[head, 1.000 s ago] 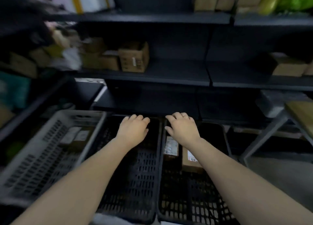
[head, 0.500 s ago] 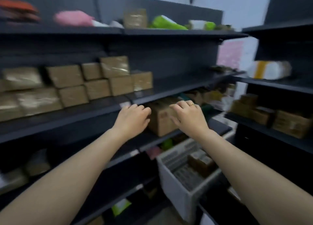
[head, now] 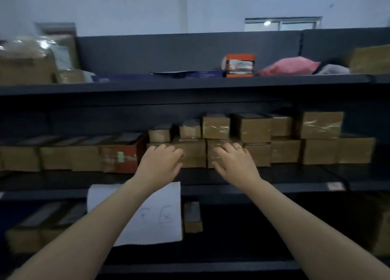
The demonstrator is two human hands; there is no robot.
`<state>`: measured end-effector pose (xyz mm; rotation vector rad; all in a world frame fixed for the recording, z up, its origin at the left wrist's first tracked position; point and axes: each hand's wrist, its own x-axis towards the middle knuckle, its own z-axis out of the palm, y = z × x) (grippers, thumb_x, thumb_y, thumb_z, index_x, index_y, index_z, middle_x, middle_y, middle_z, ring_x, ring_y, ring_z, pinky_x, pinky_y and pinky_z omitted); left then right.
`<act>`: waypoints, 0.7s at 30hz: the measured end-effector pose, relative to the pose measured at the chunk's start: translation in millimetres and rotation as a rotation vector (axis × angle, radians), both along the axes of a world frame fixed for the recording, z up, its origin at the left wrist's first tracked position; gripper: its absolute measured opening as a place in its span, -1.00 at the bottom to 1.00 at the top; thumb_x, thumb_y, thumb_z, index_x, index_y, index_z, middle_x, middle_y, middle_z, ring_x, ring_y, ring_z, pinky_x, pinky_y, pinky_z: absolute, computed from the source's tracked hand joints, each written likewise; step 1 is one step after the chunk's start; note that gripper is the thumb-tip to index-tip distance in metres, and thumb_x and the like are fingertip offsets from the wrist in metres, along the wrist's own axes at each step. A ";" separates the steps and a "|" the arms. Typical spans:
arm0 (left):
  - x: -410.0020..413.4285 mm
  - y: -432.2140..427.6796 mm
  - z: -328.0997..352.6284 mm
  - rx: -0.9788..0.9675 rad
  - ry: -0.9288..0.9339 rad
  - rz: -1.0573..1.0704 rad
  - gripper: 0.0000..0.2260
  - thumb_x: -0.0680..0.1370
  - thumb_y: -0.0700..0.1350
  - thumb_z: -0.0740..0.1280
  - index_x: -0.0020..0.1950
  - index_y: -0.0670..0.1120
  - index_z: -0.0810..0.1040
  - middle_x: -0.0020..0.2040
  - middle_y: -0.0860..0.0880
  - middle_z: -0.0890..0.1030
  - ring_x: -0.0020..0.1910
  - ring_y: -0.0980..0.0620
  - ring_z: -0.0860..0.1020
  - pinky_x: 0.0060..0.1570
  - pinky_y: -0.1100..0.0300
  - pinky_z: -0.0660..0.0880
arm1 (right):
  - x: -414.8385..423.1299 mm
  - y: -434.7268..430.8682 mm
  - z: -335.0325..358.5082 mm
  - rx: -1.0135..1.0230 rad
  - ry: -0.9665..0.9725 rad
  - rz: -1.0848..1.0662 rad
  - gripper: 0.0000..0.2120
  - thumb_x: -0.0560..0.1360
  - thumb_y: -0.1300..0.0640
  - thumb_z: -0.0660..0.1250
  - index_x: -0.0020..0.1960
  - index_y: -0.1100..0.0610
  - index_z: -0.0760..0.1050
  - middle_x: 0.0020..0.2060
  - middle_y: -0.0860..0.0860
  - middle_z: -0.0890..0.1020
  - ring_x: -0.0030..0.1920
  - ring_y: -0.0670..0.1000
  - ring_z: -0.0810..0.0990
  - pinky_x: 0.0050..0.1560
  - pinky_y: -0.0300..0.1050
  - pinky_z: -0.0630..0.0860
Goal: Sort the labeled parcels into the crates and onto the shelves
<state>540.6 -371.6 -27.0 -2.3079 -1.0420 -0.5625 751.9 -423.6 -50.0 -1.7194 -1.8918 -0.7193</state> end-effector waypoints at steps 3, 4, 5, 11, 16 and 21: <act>-36.7 28.7 1.7 -0.027 -0.019 0.094 -0.79 0.60 0.02 0.14 0.17 -0.01 0.43 0.11 0.00 0.53 0.12 -0.02 0.47 0.00 0.11 0.32 | -33.9 50.9 3.5 -0.026 0.005 0.080 -0.69 0.59 -0.01 0.20 0.27 0.09 0.46 0.22 0.06 0.50 0.26 0.14 0.40 0.18 0.05 0.36; -47.5 39.1 1.3 -0.041 -0.028 0.129 -0.77 0.59 0.03 0.14 0.18 -0.01 0.44 0.12 -0.01 0.53 0.13 -0.03 0.46 0.02 0.10 0.33 | -43.0 67.6 4.5 -0.043 0.003 0.106 -0.66 0.60 -0.02 0.17 0.33 0.07 0.42 0.27 0.04 0.46 0.29 0.12 0.36 0.21 0.02 0.32; -57.8 50.5 0.0 -0.051 -0.043 0.161 -0.75 0.59 0.03 0.16 0.21 -0.01 0.44 0.15 -0.02 0.53 0.15 -0.05 0.46 0.04 0.09 0.34 | -50.9 84.1 5.3 -0.059 0.006 0.135 -0.63 0.61 -0.03 0.15 0.38 0.04 0.38 0.30 0.02 0.43 0.32 0.11 0.33 0.22 0.00 0.31; -104.6 115.0 -0.9 -0.216 -0.130 0.370 -0.60 0.59 0.03 0.17 0.42 0.02 0.28 0.32 -0.05 0.40 0.28 -0.09 0.37 0.15 0.05 0.34 | -87.5 177.3 5.8 -0.133 0.081 0.305 -0.60 0.61 -0.02 0.18 0.41 0.07 0.36 0.28 0.08 0.44 0.24 0.12 0.40 0.13 -0.04 0.41; -145.2 154.9 -14.8 -0.272 -0.198 0.488 -0.53 0.57 0.06 0.21 0.46 0.02 0.24 0.35 -0.05 0.36 0.32 -0.10 0.36 0.19 0.03 0.35 | -132.7 233.3 8.1 -0.197 0.103 0.370 -0.54 0.60 -0.06 0.18 0.47 -0.01 0.28 0.41 0.04 0.35 0.37 0.14 0.34 0.29 -0.02 0.38; -182.2 195.0 -23.5 -0.341 -0.261 0.534 -0.53 0.56 0.06 0.22 0.45 0.01 0.24 0.35 -0.06 0.34 0.33 -0.12 0.34 0.18 0.04 0.35 | -176.7 270.1 8.8 -0.264 0.100 0.316 -0.49 0.60 -0.20 0.11 0.46 0.02 0.27 0.37 0.04 0.33 0.28 0.12 0.44 0.14 -0.01 0.48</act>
